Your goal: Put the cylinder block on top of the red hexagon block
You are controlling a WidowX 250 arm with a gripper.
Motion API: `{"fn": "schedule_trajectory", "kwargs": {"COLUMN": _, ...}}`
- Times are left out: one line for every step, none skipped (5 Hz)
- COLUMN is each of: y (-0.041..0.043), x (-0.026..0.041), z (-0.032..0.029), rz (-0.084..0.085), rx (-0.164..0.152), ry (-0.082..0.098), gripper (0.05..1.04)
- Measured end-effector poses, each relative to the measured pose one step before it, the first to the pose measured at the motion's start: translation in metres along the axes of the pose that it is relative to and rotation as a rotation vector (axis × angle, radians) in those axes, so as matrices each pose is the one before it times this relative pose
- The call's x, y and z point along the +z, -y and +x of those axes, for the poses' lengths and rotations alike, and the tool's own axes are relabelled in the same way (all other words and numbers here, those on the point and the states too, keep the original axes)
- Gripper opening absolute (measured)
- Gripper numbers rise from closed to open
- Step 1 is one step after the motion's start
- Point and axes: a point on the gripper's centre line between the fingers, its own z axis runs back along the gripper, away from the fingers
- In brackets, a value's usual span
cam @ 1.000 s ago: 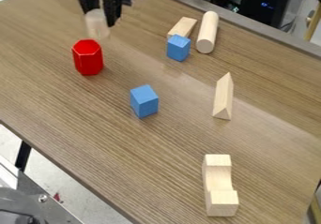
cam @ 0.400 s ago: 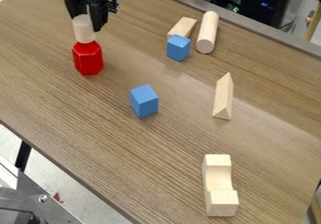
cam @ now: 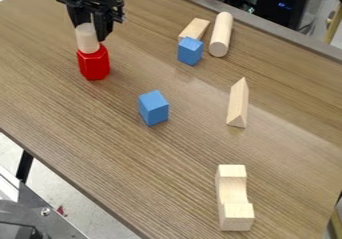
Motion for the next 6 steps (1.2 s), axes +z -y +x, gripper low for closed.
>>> {"fn": "schedule_trajectory", "kwargs": {"y": 0.00169, "x": -0.00113, "z": -0.00078, "rz": -0.0003, "rx": 0.0005, "ry": -0.0014, "gripper": 0.472}}
{"fn": "schedule_trajectory", "kwargs": {"y": 0.0008, "x": -0.00065, "z": -0.00014, "rz": -0.0002, "rx": 0.001, "ry": 0.0049, "gripper": 0.472}}
{"fn": "schedule_trajectory", "kwargs": {"y": -0.00023, "x": -0.00057, "z": 0.00027, "rz": 0.0117, "rx": 0.0003, "ry": 0.0159, "gripper": 0.519}}
{"fn": "schedule_trajectory", "kwargs": {"y": 0.00117, "x": -0.00157, "z": -0.00167, "rz": 0.0149, "rx": 0.0035, "ry": -0.0065, "gripper": 0.85}}
{"fn": "schedule_trajectory", "kwargs": {"y": 0.00028, "x": 0.0003, "z": 0.00012, "rz": 0.0005, "rx": 0.0067, "ry": -0.0016, "gripper": 1.008}}
{"fn": "schedule_trajectory", "kwargs": {"y": -0.0064, "x": 0.03023, "z": 0.00275, "rz": 0.038, "rx": 0.0621, "ry": 0.058, "gripper": 1.001}}
